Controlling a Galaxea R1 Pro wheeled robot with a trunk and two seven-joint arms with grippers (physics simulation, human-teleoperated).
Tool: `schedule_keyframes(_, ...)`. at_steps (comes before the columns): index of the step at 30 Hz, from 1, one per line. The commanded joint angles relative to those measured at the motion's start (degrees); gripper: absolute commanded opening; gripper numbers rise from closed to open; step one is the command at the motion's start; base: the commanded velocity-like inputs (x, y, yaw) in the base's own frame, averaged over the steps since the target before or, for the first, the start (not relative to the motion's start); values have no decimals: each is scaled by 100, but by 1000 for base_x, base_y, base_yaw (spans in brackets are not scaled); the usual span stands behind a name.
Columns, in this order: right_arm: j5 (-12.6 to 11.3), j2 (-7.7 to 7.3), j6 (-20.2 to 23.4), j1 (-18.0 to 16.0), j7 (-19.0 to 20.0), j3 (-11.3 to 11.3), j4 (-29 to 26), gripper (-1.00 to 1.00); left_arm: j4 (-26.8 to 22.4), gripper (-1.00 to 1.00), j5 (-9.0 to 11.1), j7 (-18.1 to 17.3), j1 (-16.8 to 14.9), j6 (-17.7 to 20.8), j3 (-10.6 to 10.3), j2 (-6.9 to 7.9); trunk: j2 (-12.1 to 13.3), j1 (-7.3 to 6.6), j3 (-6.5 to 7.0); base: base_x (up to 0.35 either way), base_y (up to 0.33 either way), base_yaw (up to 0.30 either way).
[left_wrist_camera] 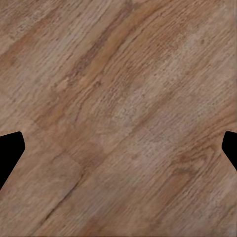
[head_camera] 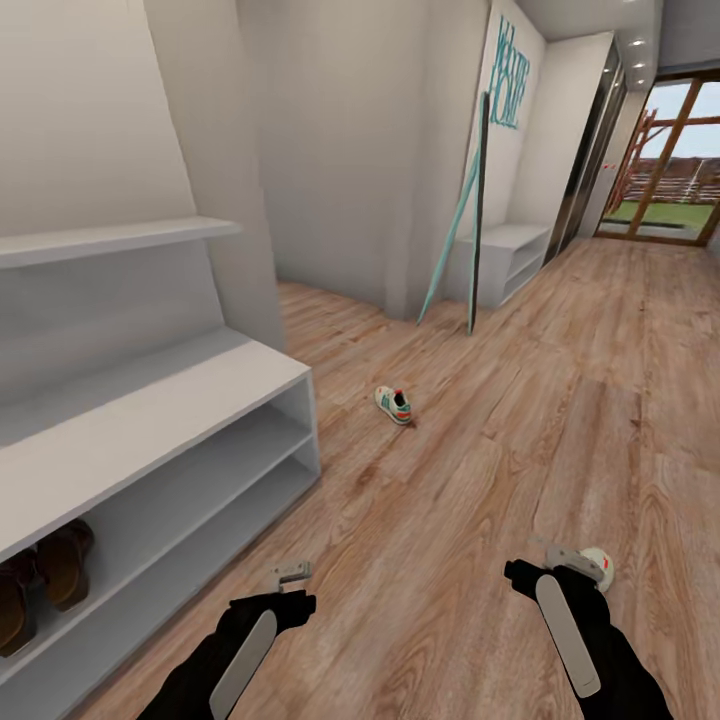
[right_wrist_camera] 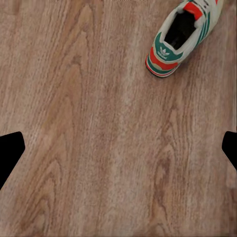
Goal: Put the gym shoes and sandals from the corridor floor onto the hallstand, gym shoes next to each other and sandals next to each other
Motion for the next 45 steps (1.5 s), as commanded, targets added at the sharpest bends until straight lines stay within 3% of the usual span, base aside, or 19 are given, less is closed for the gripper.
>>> schedule_keyframes(1,1,0,-1,0,0,0,0,100,0,100,1,0,0,-1,0,0,0,0,0,0,0,-290)
schedule_keyframes(8,35,-45,-385,21,150,58,74,100,43,100,12,-11,36,-207,-15,2,0,0,0,0,0,-138)
schedule_keyframes(9,44,-58,-469,26,251,62,112,100,45,100,13,-14,37,-222,-18,-1,0,0,0,0,0,-37)
schedule_keyframes(10,78,-137,-765,35,665,66,253,100,51,100,9,-10,39,-249,-27,-19,0,0,0,0,0,-19)
schedule_keyframes(14,112,-260,-1118,47,1073,65,289,100,69,100,-13,2,41,-271,-47,-41,0,0,0,19,-5,-10)
schedule_keyframes(17,125,-274,-1178,50,889,59,172,100,73,100,-22,6,41,-277,-52,-49,0,0,0,157,-60,-7)
schedule_keyframes(19,128,-286,-1194,51,307,51,-64,100,77,100,-29,8,41,-279,-58,-57,0,0,0,253,-119,-122)
schedule_keyframes(22,94,-323,-1173,66,-152,54,-308,100,96,100,-41,9,41,-272,-64,-72,0,0,0,290,-156,-223)
schedule_keyframes(31,94,-298,-1167,70,-109,62,-327,100,115,100,-10,35,38,-274,-17,-82,0,0,0,220,-180,-289)
schedule_keyframes(35,96,-277,-1167,64,-112,87,-153,100,81,100,67,127,34,-277,245,-118,0,0,0,51,-45,-298)
schedule_keyframes(36,97,-252,-1173,38,-126,122,88,100,75,100,163,151,31,-257,449,-176,0,0,0,22,-20,-299)
schedule_keyframes(38,92,-189,-1190,-1,-134,172,351,100,65,100,247,167,9,-238,612,-215,0,0,0,16,-14,-299)
schedule_keyframes(45,124,670,-1623,-433,-171,300,1413,100,211,100,417,189,-681,-48,1049,-230,-281,154,-126,5,-5,-300)
